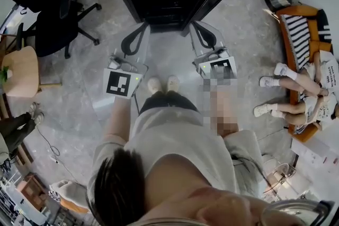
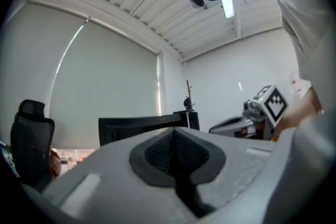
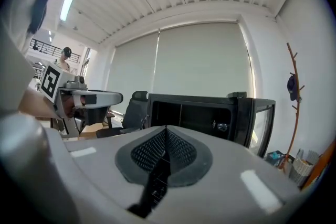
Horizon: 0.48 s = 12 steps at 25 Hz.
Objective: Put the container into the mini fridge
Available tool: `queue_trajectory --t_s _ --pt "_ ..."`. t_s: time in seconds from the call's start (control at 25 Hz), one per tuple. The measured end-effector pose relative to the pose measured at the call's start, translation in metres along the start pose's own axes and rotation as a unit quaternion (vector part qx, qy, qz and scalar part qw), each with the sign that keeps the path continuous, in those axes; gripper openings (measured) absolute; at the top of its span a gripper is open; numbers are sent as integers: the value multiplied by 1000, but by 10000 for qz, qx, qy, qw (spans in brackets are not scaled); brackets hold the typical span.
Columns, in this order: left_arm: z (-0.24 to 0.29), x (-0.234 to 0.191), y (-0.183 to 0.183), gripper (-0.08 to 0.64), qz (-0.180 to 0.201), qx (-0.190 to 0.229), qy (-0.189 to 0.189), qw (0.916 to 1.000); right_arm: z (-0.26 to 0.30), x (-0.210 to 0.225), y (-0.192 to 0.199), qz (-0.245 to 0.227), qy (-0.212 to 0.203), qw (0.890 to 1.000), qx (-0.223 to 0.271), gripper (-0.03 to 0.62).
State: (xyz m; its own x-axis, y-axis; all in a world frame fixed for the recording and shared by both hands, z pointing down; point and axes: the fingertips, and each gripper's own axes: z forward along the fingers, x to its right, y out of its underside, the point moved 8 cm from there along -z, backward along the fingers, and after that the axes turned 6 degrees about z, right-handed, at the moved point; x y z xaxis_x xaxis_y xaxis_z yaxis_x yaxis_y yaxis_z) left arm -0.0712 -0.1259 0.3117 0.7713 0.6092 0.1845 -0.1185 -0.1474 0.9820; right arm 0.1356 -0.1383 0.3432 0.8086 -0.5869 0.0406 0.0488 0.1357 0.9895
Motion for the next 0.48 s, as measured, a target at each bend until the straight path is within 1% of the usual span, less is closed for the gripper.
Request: queue_trajectory --t_s 0.48 --pt "-16 22 -32 0 60 227 39 9997 -44 -19 -29 145 72 9992 376 -3"
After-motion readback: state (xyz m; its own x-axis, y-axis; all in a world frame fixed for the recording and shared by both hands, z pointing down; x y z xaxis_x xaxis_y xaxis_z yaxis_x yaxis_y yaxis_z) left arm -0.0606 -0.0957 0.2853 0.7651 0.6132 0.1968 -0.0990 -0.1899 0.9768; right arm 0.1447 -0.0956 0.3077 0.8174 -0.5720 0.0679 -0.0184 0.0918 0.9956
